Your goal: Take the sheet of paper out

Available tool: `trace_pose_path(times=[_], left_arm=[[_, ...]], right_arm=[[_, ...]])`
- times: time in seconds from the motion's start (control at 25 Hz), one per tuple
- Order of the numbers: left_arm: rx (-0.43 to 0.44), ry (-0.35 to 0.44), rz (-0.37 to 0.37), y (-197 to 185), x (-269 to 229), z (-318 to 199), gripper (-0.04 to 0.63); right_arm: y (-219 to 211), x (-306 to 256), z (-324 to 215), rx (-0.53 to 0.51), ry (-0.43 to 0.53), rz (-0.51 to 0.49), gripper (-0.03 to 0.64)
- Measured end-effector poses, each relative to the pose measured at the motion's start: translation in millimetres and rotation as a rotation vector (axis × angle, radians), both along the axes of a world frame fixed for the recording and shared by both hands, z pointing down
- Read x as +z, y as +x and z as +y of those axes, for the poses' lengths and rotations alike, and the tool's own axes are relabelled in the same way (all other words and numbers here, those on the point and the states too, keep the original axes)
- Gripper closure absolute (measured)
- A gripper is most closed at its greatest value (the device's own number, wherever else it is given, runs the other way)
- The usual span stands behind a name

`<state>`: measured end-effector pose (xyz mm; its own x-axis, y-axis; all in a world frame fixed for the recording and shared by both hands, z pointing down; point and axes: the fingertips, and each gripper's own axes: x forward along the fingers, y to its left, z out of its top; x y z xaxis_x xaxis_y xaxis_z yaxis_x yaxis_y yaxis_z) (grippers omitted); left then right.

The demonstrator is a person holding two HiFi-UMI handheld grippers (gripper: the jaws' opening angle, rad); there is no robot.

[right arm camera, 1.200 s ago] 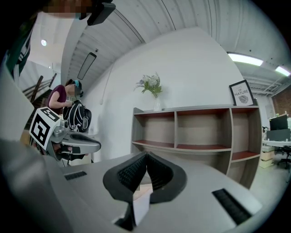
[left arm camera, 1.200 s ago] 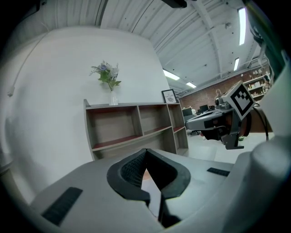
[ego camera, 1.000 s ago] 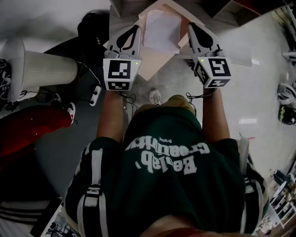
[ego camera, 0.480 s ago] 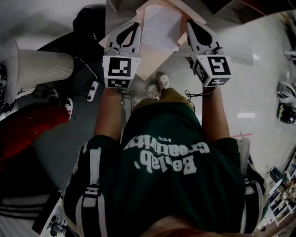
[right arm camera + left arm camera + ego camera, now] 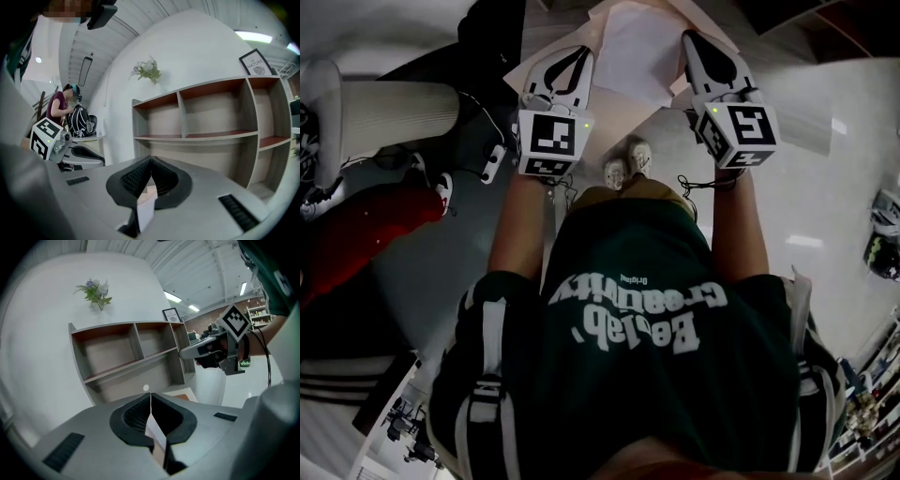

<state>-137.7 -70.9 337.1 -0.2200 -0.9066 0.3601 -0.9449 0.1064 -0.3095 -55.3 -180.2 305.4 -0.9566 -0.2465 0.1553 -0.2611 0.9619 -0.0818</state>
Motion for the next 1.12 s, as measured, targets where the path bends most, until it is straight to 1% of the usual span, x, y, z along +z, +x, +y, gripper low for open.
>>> trace_pose_path(times=[0.16, 0.28, 0.36, 0.52, 0.6, 0.68, 0.88, 1.0, 1.04, 1.12], left_arm=[[0.022, -0.065, -0.061, 10, 2, -14, 0.574], [0.034, -0.130, -0.098, 18, 16, -16, 0.569], [0.050, -0.174, -0.118, 23, 29, -18, 0.520], [0.098, -0.251, -0.156, 26, 54, -18, 0.510], [0.118, -0.291, -0.163, 24, 66, -17, 0.505], [0.124, -0.317, -0.137, 20, 75, -18, 0.505], [0.108, -0.349, -0.010, 6, 99, -23, 0.499], [0.101, -0.387, 0.058, -3, 120, -25, 0.482], [0.094, -0.397, 0.094, -5, 127, -27, 0.482], [0.072, -0.412, 0.192, -11, 140, -29, 0.482]], right_arm=[[1, -7, -24, -0.028, 0.001, -0.004, 0.584], [5, -9, -35, -0.056, -0.013, -0.013, 0.583], [6, -7, -41, -0.064, -0.022, -0.019, 0.584], [3, 0, -46, -0.072, -0.038, -0.021, 0.583], [3, 2, -47, -0.071, -0.049, -0.019, 0.584], [2, 4, -49, -0.064, -0.057, -0.012, 0.584], [-4, 7, -56, -0.037, -0.057, 0.010, 0.583], [-10, 9, -60, -0.028, -0.050, 0.022, 0.584], [-11, 11, -62, -0.024, -0.048, 0.025, 0.584], [-14, 13, -65, -0.015, -0.046, 0.034, 0.583]])
